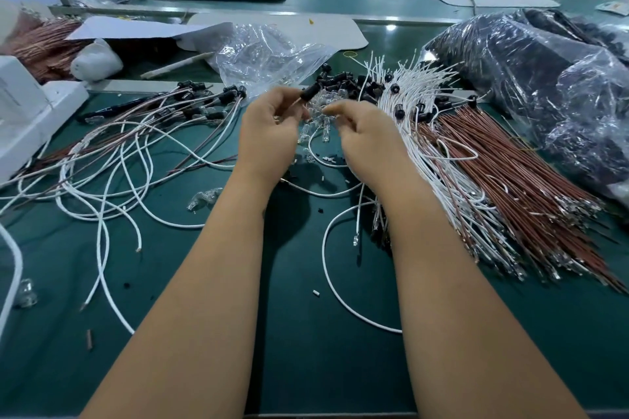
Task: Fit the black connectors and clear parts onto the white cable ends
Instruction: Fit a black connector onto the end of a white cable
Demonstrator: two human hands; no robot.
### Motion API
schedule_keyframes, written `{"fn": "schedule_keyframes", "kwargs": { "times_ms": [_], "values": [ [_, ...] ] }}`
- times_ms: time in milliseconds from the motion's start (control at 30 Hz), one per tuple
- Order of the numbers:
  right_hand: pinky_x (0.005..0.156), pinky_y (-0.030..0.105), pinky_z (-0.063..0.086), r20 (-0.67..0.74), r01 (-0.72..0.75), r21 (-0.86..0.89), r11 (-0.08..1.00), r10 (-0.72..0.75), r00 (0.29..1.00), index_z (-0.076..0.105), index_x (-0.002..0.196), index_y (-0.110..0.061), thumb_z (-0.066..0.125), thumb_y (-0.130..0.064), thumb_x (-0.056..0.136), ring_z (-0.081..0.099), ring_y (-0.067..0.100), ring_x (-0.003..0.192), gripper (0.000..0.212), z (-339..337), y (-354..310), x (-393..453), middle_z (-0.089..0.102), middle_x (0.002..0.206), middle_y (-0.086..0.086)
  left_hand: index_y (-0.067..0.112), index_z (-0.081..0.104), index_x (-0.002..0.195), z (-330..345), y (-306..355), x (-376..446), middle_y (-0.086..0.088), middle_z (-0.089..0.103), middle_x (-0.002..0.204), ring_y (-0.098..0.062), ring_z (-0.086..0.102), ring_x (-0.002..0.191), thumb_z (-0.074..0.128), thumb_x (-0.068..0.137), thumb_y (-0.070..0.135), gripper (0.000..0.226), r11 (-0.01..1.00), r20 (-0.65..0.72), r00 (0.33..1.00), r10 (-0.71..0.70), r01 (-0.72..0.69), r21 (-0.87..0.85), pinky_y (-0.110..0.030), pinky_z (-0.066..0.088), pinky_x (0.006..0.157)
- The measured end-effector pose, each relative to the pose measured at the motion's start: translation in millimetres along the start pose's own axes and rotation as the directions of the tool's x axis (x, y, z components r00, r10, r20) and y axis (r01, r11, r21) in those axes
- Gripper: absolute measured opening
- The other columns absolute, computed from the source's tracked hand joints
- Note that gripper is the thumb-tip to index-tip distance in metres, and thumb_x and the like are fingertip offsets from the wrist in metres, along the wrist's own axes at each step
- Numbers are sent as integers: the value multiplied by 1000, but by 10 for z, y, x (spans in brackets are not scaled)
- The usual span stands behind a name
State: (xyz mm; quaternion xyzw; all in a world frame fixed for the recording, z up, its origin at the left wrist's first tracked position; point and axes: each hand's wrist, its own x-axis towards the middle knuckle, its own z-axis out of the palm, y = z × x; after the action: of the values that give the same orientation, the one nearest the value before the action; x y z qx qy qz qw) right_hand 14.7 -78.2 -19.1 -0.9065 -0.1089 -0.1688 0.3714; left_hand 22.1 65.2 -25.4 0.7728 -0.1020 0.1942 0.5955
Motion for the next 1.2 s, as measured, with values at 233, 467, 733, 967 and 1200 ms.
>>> {"fn": "schedule_keyframes", "kwargs": {
  "times_ms": [233,467,733,967,1200],
  "values": [
    [87,35,33,200,104,-461,881,-12,980,68,116,-27,44,-29,99,40,18,101,30,80,-4,3,62,115,-4,19,56,87,22,26,11,0,66,86,-1,59,76,44,98,2,24,968,91,996,-5,28,-251,-12,46,77],
    [76,33,54,-61,-16,-111,994,9,998,76,90,-17,67,-8,84,65,17,82,14,-16,-103,-42,72,88,-1,13,54,87,21,83,2,-1,67,92,-11,61,97,44,98,-2,21,917,157,985,75,-6,-400,-21,44,94],
    [66,11,48,-180,-119,290,950,176,968,70,104,-20,64,-3,87,58,-5,68,24,-76,-74,-12,61,76,-13,13,55,84,-21,136,-27,-2,45,60,-9,40,55,34,96,1,27,956,172,981,-84,128,-262,-16,33,54],
    [66,26,54,-172,-107,721,685,327,929,61,82,-16,73,-13,85,63,15,67,13,-121,-129,-22,65,74,1,9,56,94,14,102,-65,-7,39,69,-11,34,59,48,99,17,12,993,217,972,-90,104,-53,-15,29,52],
    [49,19,42,-68,-170,823,542,391,918,60,80,-15,68,-3,86,50,8,51,15,-160,-83,-12,56,61,-5,19,65,85,17,71,-69,-9,47,69,-11,37,56,57,95,15,13,995,251,964,-93,79,66,-23,29,52]
  ]
}}
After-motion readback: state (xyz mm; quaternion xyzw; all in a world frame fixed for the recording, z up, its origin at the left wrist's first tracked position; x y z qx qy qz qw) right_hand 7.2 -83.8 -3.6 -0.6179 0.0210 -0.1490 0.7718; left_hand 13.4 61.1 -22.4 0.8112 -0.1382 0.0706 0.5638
